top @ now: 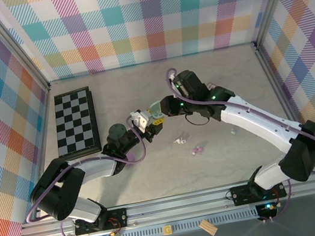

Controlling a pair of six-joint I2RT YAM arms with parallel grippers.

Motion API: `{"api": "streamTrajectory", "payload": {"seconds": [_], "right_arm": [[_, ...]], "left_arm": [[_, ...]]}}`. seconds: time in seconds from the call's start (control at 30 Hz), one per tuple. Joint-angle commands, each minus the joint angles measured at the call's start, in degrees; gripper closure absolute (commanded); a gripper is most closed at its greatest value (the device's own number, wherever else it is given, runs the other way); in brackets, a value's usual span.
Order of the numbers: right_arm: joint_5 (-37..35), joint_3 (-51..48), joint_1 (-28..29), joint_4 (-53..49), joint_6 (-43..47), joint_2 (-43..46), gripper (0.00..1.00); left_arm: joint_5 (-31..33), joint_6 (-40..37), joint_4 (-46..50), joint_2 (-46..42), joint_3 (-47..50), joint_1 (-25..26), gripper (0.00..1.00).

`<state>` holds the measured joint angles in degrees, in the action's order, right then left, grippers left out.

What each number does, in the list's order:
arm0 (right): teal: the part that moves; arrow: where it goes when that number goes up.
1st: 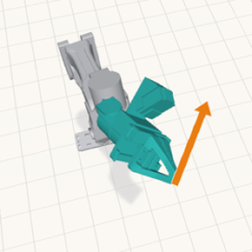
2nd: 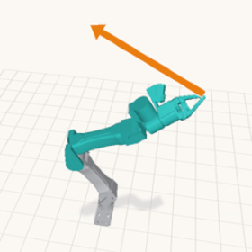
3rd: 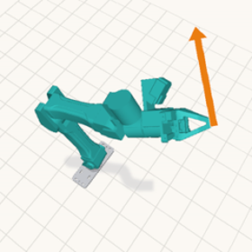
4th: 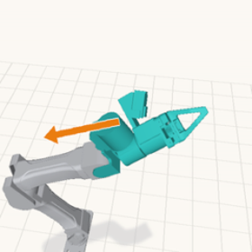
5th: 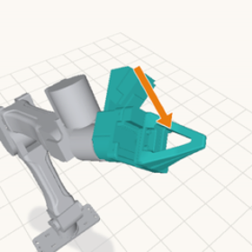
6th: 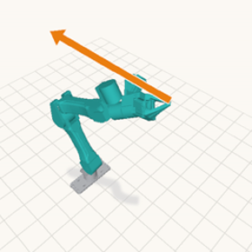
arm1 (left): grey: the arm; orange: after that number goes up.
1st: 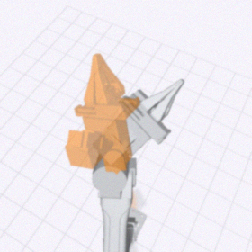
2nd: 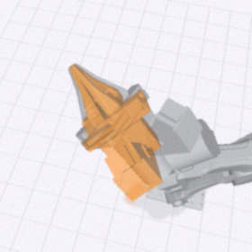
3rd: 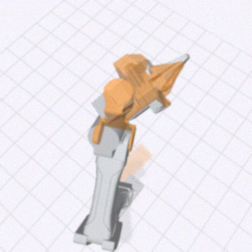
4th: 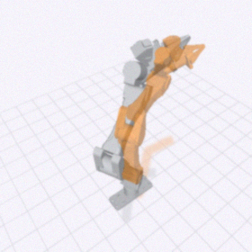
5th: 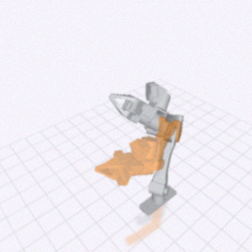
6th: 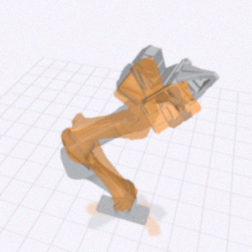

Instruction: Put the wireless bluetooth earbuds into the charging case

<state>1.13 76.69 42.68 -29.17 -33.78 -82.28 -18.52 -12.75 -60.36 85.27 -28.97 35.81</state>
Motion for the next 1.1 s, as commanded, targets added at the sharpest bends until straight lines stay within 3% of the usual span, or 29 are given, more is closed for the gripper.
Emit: {"api": "streamTrajectory", "payload": {"seconds": [0.0, 0.8, 1.07], "right_arm": [[2.1, 3.0, 1.2, 1.3, 1.5, -1.8, 0.80], [2.7, 2.7, 2.2, 1.6, 1.6, -5.8, 0.78], [2.8, 2.2, 2.2, 1.5, 1.9, -5.1, 0.70]], "left_arm": [[-1.1, -1.3, -2.6, -0.5, -0.6, -0.1, 0.63], [-1.2, -1.4, -2.0, -2.0, 0.1, -0.1, 0.63], [-1.3, -1.0, -2.1, -2.4, 0.1, -0.1, 0.63]]}}
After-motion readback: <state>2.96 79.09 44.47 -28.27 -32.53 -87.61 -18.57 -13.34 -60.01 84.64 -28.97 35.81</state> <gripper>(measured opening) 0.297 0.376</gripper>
